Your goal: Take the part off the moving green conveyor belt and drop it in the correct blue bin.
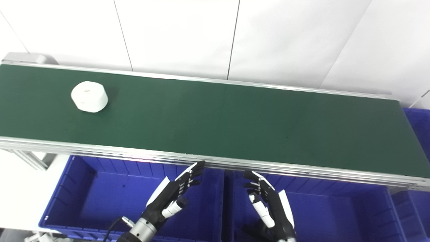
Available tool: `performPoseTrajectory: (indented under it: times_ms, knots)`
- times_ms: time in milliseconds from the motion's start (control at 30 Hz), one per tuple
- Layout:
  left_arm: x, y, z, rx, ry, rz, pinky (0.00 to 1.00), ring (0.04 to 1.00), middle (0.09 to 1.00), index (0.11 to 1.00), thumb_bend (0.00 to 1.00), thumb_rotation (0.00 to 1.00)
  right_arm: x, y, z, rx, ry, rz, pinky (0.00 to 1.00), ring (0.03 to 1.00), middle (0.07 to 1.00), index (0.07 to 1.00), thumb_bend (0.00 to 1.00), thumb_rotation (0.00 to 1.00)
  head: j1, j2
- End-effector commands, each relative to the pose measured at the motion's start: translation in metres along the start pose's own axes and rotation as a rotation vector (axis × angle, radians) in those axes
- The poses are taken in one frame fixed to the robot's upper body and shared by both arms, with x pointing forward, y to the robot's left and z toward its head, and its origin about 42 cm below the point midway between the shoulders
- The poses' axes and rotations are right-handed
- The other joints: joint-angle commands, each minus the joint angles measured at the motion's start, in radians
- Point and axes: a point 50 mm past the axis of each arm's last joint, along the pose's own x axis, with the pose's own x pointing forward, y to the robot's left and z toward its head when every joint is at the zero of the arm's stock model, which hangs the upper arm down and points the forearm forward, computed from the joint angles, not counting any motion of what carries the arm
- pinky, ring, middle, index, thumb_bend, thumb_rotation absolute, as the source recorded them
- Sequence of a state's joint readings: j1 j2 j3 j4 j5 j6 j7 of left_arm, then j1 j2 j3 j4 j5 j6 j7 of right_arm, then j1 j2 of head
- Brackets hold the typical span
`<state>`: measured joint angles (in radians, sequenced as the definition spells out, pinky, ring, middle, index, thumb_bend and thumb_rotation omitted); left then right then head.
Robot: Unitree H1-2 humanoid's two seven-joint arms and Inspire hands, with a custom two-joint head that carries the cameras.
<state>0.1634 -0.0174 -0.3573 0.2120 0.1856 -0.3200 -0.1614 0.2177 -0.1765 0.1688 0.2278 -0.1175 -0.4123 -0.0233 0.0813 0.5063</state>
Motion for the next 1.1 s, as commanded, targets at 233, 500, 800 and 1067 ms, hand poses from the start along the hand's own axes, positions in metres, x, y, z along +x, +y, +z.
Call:
performPoseTrajectory:
  times_ms: [233,500,800,1067]
  knots:
    - [0.013,0.000,0.006,0.008,-0.083,0.012,0.85,0.932,0.948,0.922,1.00,0.94,0.009,-0.005,0.003,-0.018,-0.065,-0.021,0.66,0.718,0.800,0.792,0.75,0.97,0.006,-0.024]
    - [0.014,0.001,0.004,0.005,-0.084,0.015,0.85,0.927,0.942,0.919,1.00,0.92,0.010,-0.004,0.002,-0.011,-0.061,-0.019,0.65,0.718,0.798,0.791,0.74,0.96,0.003,-0.030]
    - [0.016,0.000,-0.001,0.003,-0.083,0.014,0.83,0.923,0.938,0.914,1.00,0.93,0.012,-0.003,-0.002,-0.024,-0.051,-0.022,0.65,0.712,0.792,0.783,0.74,0.96,0.009,-0.065]
    - [0.018,0.000,-0.006,0.007,-0.082,0.012,0.83,0.923,0.934,0.905,1.00,0.92,0.013,-0.004,-0.006,-0.031,-0.039,-0.020,0.64,0.708,0.791,0.781,0.73,0.96,0.013,-0.086]
